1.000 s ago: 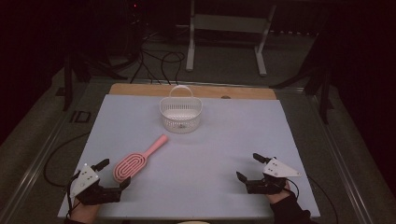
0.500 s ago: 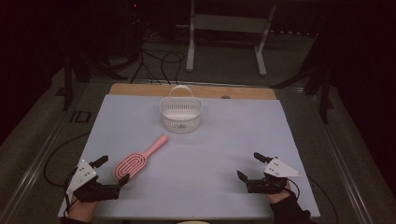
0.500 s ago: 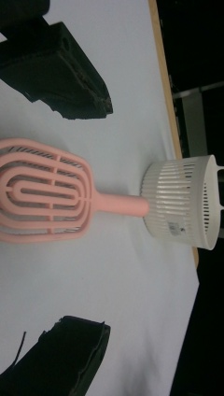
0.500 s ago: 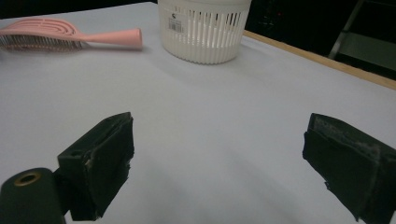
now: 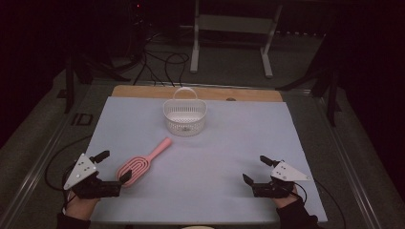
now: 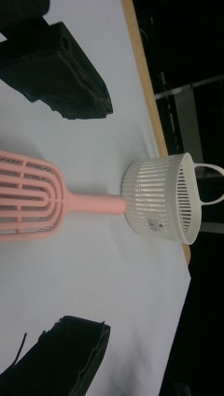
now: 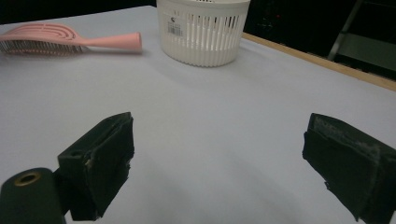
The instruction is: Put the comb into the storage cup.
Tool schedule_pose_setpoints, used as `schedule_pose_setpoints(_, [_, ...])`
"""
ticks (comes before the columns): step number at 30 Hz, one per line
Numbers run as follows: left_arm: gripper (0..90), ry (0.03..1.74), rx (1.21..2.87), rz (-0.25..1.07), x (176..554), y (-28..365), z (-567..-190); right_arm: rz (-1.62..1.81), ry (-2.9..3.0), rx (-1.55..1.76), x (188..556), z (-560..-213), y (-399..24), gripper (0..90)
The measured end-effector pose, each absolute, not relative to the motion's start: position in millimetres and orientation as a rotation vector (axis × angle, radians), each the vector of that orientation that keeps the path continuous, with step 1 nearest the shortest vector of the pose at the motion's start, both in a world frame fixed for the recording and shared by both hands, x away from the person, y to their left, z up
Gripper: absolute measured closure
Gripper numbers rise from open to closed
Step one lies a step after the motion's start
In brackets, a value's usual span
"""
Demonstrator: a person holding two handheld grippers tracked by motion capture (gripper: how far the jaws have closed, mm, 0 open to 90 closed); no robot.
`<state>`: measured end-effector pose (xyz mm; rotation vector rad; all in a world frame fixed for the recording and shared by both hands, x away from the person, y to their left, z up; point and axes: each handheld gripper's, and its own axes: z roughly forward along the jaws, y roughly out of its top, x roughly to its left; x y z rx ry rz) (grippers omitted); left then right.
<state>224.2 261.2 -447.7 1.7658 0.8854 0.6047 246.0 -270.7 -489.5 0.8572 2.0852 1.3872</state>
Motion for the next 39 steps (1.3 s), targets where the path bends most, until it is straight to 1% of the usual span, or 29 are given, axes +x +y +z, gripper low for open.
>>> schedule_pose_setpoints(23, [0.1, 0.831, 1.852, 0.547, 250, 244, -415, 1.396, 2.084, 0.859, 246, -489, -271, 8.6])
schedule_pose_setpoints(39, [0.1, 0.782, 1.899, 0.502, 276, 226, -392, 1.409, 2.087, 0.862, 246, -489, -271, 8.7])
